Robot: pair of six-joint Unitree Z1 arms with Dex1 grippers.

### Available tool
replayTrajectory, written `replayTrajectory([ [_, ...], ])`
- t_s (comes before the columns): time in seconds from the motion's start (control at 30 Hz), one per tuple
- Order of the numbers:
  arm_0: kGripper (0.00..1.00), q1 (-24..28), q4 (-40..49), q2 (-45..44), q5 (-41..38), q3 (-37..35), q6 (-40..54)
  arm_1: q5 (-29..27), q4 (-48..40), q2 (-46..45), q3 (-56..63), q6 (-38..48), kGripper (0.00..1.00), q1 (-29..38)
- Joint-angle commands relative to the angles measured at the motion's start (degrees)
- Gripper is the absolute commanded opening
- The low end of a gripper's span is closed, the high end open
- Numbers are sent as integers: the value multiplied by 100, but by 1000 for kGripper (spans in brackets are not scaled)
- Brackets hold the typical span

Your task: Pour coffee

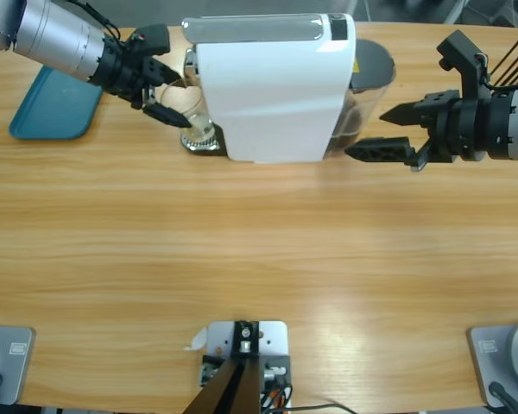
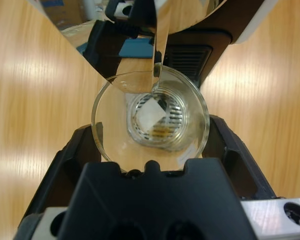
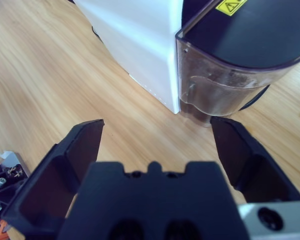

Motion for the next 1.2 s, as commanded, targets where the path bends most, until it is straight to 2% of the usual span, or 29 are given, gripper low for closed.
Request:
replayTrajectory([
  [0.03, 214, -36, 58, 348, -109, 102, -45, 77, -38, 165, 101, -76, 959, -76],
  [0.07, 322, -36, 58, 348, -109, 102, -52, 79, -38, 170, 101, -76, 959, -76],
  [0.1, 603, -36, 60, 346, -97, 106, -63, 84, -38, 170, 99, -76, 959, -76],
  [0.13, 772, -36, 66, 344, -83, 114, -63, 86, -38, 170, 99, -76, 959, -80],
  [0.17, 896, -36, 67, 341, -80, 123, -64, 86, -38, 170, 99, -76, 959, -80],
  [0.2, 975, -36, 67, 337, -58, 137, -75, 86, -38, 168, 96, -76, 959, -83],
  [0.23, 999, -43, 67, 327, -57, 151, -87, 86, -38, 161, 98, -76, 959, -80],
  [0.7, 1000, -18, 94, 144, -73, 260, -240, 95, -31, 108, 110, -76, 959, -83],
  [0.9, 1000, 144, 94, -127, -452, 417, -265, 86, -5, 22, 119, -69, 959, -83],
  [1.03, 1000, 149, 94, -311, -361, 526, -317, 86, 41, -50, 117, -68, 959, -83],
  [1.2, 1000, 149, 85, -329, 126, 499, -317, 86, 88, -138, 135, -68, 959, -82],
])
